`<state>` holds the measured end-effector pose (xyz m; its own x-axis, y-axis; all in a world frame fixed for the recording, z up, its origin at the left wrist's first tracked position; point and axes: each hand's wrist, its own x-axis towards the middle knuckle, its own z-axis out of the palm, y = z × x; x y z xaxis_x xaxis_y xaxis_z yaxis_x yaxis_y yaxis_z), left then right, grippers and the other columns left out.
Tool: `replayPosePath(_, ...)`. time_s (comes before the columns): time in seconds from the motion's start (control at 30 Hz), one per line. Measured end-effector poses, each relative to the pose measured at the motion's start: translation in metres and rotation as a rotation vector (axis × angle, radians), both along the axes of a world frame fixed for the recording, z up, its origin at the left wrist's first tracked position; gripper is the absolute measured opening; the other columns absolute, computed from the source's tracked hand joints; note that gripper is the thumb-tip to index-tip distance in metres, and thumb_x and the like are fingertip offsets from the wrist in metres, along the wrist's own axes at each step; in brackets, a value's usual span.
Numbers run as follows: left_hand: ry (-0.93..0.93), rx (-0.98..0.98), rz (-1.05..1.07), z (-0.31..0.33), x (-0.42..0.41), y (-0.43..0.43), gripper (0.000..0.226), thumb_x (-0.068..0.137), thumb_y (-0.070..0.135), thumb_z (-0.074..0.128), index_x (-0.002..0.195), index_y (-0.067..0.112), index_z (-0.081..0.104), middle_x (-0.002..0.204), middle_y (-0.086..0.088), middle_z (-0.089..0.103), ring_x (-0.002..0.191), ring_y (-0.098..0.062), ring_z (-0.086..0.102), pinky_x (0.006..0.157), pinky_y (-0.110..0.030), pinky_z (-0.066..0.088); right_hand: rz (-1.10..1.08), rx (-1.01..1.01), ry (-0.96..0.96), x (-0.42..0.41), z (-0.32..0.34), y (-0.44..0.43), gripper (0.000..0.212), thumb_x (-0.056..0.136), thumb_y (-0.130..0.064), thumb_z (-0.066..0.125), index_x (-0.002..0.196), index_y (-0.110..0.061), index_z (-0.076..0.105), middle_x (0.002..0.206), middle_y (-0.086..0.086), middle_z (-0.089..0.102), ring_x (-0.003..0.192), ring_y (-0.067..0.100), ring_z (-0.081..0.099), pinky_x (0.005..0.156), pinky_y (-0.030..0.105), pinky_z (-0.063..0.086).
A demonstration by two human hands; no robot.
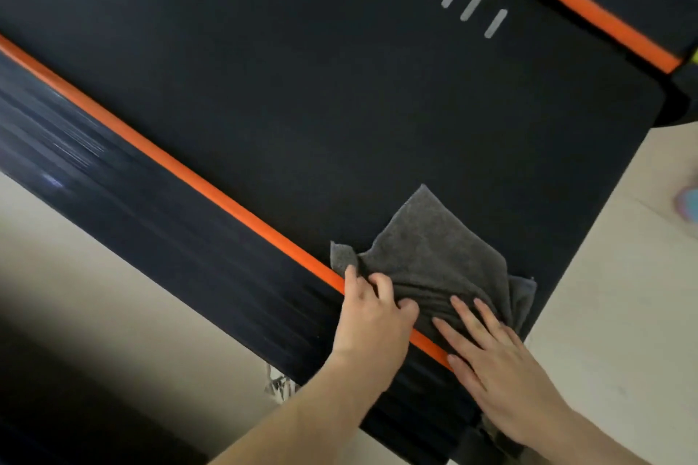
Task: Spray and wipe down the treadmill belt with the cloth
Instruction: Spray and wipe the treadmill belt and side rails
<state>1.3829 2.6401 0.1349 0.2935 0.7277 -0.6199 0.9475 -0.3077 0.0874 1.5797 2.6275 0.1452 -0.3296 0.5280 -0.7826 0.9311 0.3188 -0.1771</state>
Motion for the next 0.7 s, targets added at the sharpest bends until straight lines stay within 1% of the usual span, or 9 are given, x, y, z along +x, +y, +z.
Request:
replayPosePath(0.07, -0.115, 0.139, 0.132, -0.001, -0.015, 0.004, 0.029, 0.089, 0.033, 0.058, 0.117, 0.026, 0.055, 0.115, -0.018, 0.057, 0.105, -0.040, 0.060, 0.108, -0.059, 0.027, -0.061, 0.074, 0.041, -0.013, 0.000, -0.007, 0.053, 0.101, -0.057, 0.005, 0.152, -0.048, 0.017, 0.165, -0.006, 0.007, 0.151, 0.014, -0.005, 0.116, 0.045, 0.034)
replayPosePath(0.13, -0.144, 0.312, 0.211, -0.009, -0.039, 0.020, 0.017, 0.083, 0.033, 0.061, 0.099, 0.027, 0.059, 0.092, -0.009, 0.061, 0.084, -0.033, 0.063, 0.090, -0.049, 0.042, -0.080, 0.126, 0.180, -0.045, -0.009, -0.004, 0.057, 0.099, -0.055, 0.003, 0.155, -0.044, 0.008, 0.164, -0.009, -0.004, 0.150, 0.010, -0.019, 0.122, 0.041, 0.011)
replayPosePath(0.2, -0.088, 0.370, 0.234, -0.013, -0.062, 0.037, 0.012, 0.087, 0.034, 0.060, 0.094, 0.026, 0.058, 0.087, -0.008, 0.057, 0.080, -0.031, 0.060, 0.077, -0.043, 0.044, -0.181, 0.107, 0.310, -0.084, -0.018, 0.009, 0.066, 0.092, -0.057, -0.007, 0.156, -0.042, -0.002, 0.164, -0.012, -0.013, 0.148, 0.006, -0.024, 0.123, 0.039, -0.006)
replayPosePath(0.33, 0.025, 0.376, 0.287, -0.019, -0.067, 0.041, 0.019, 0.088, 0.033, 0.060, 0.102, 0.021, 0.057, 0.093, -0.010, 0.054, 0.086, -0.031, 0.057, 0.071, -0.042, 0.045, -0.163, 0.119, 0.362, -0.098, -0.030, 0.013, 0.066, 0.095, -0.057, -0.002, 0.157, -0.035, 0.001, 0.165, -0.014, -0.008, 0.149, 0.006, -0.019, 0.122, 0.040, -0.010)
replayPosePath(0.43, -0.052, 0.335, 0.235, -0.021, -0.030, 0.008, 0.023, 0.076, 0.025, 0.072, 0.092, 0.020, 0.058, 0.092, -0.008, 0.055, 0.086, -0.030, 0.055, 0.072, -0.041, 0.047, -0.049, 0.139, 0.387, -0.036, -0.034, -0.006, 0.055, 0.104, -0.053, 0.012, 0.157, -0.038, 0.017, 0.164, -0.018, 0.012, 0.151, 0.003, -0.002, 0.120, 0.032, 0.002)
replayPosePath(0.5, -0.131, 0.300, 0.169, -0.021, 0.004, -0.008, 0.020, 0.072, 0.025, 0.077, 0.084, 0.020, 0.061, 0.087, -0.005, 0.058, 0.082, -0.028, 0.057, 0.075, -0.041, 0.047, -0.089, 0.129, 0.371, 0.012, -0.027, -0.015, 0.053, 0.105, -0.053, 0.012, 0.153, -0.041, 0.029, 0.158, -0.022, 0.026, 0.147, -0.003, 0.010, 0.117, 0.026, 0.011)
replayPosePath(0.6, -0.196, 0.296, 0.161, -0.016, 0.036, -0.002, 0.014, 0.080, 0.033, 0.068, 0.072, 0.021, 0.067, 0.077, 0.000, 0.062, 0.076, -0.024, 0.060, 0.076, -0.040, 0.047, -0.283, 0.114, 0.430, 0.051, -0.014, -0.017, 0.053, 0.100, -0.054, 0.021, 0.142, -0.040, 0.050, 0.144, -0.027, 0.046, 0.138, -0.008, 0.031, 0.112, 0.024, 0.030)
replayPosePath(0.67, -0.229, 0.337, 0.173, -0.013, 0.048, 0.022, 0.013, 0.084, 0.031, 0.068, 0.076, 0.021, 0.067, 0.078, 0.000, 0.059, 0.074, -0.023, 0.059, 0.067, -0.039, 0.046, -0.495, 0.284, 0.460, 0.062, -0.009, -0.010, 0.038, 0.098, -0.039, 0.045, 0.128, -0.029, 0.066, 0.124, -0.018, 0.064, 0.118, -0.001, 0.053, 0.097, 0.023, 0.045)
replayPosePath(0.7, -0.230, 0.345, 0.206, -0.012, 0.047, 0.032, 0.009, 0.085, 0.029, 0.069, 0.084, 0.020, 0.066, 0.082, -0.001, 0.058, 0.074, -0.023, 0.058, 0.060, -0.037, 0.045, -0.568, 0.368, 0.451, 0.060, -0.010, -0.007, 0.031, 0.097, -0.032, 0.054, 0.124, -0.025, 0.068, 0.118, -0.013, 0.066, 0.110, 0.004, 0.057, 0.091, 0.024, 0.048)
